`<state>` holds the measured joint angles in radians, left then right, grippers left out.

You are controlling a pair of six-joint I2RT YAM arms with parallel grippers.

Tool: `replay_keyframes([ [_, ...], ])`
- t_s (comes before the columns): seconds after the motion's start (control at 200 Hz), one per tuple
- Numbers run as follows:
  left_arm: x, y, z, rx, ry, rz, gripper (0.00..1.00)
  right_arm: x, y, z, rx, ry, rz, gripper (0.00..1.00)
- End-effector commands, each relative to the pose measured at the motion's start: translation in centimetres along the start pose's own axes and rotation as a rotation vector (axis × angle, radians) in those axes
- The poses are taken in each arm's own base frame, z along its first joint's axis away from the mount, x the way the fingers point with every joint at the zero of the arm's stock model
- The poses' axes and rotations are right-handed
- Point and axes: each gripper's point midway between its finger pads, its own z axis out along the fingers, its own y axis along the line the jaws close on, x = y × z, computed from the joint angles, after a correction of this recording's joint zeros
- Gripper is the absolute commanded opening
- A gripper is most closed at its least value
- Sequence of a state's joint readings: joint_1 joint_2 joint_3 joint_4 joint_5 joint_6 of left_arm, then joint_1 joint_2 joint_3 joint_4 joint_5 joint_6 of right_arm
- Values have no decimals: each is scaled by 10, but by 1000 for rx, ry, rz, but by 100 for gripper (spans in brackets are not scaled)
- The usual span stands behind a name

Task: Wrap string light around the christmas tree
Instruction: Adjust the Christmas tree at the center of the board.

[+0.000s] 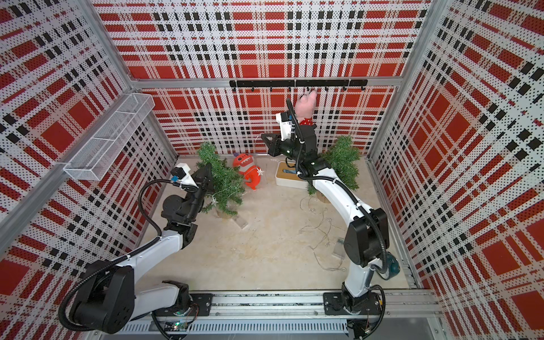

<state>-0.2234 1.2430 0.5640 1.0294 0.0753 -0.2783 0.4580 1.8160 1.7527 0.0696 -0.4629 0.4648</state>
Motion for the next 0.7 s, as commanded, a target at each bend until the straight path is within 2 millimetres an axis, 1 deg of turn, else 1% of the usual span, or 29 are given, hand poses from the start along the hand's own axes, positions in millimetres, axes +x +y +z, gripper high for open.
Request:
replay_keyframes([
  [0.0,-5,-20,10,113,34,-15,4,-10,1,17,-37,-14,-13,0],
  [0.045,0,-20,13,110,67,-17,10,-9,0,27,-49,-14,3,0],
  [0.07,-1,-20,13,107,71,-18,15,-8,2,33,-57,-14,8,0],
  [0.175,-2,-9,9,71,87,-32,33,-1,3,58,-79,-11,24,0],
  [0.261,-3,-4,6,65,103,-37,42,4,6,74,-104,-15,40,0],
  [0.361,-10,-1,3,68,106,-38,51,12,11,90,-125,-12,51,0],
  [0.466,-23,-2,2,71,105,-28,60,17,13,100,-141,-20,45,0],
  [0.516,-29,-1,3,71,107,-25,64,18,15,103,-147,-26,80,0],
  [0.561,-35,-1,4,75,111,-27,70,18,16,107,-154,-33,85,0],
  [0.606,-41,2,4,74,114,-32,74,17,17,109,-161,-42,90,0],
  [0.631,-44,4,3,69,120,-37,76,16,18,111,-165,-49,95,0],
  [0.696,-58,9,0,59,113,-41,78,12,20,113,-177,-72,109,0],
])
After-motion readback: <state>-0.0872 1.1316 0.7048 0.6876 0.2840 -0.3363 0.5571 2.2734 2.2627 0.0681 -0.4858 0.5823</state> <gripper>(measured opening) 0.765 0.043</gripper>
